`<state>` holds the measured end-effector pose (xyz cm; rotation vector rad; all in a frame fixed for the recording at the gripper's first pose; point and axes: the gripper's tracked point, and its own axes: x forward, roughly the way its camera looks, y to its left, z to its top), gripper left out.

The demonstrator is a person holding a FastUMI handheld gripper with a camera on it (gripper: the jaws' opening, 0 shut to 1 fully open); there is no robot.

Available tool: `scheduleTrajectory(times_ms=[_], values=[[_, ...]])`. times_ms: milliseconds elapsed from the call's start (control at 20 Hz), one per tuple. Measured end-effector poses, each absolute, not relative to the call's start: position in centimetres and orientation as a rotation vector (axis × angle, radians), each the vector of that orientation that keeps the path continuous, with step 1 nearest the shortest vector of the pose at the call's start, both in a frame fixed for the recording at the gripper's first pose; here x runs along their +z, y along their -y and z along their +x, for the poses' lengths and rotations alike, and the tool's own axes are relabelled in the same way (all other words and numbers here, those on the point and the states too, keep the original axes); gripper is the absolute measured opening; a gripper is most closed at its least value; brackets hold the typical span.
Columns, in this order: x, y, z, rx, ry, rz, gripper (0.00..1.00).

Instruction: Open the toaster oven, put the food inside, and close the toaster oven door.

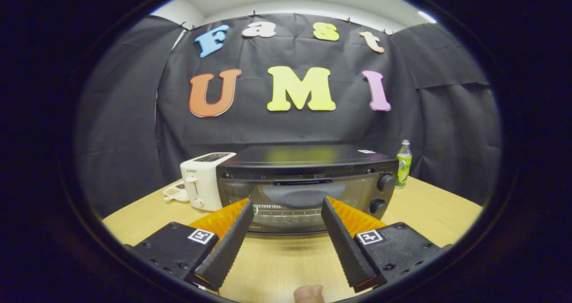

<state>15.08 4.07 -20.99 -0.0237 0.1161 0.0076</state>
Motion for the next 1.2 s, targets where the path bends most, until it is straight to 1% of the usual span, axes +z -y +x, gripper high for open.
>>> scheduleTrajectory(times_ms=[250,450,550,700,1000,1200], values=[[-19.0,-3.2,13.3,0.004,-0.113,-0.039,1.0],[-15.9,-2.2,11.3,0.006,-0.096,-0.044,1.0],[-13.8,-1.1,10.2,-0.014,-0.093,-0.037,1.0],[-10.1,-0.4,8.1,-0.008,-0.07,0.006,1.0],[-3.9,1.9,3.1,-0.038,0.014,-0.025,1.0],[-0.4,2.6,-0.2,-0.028,0.066,-0.01,1.0]])
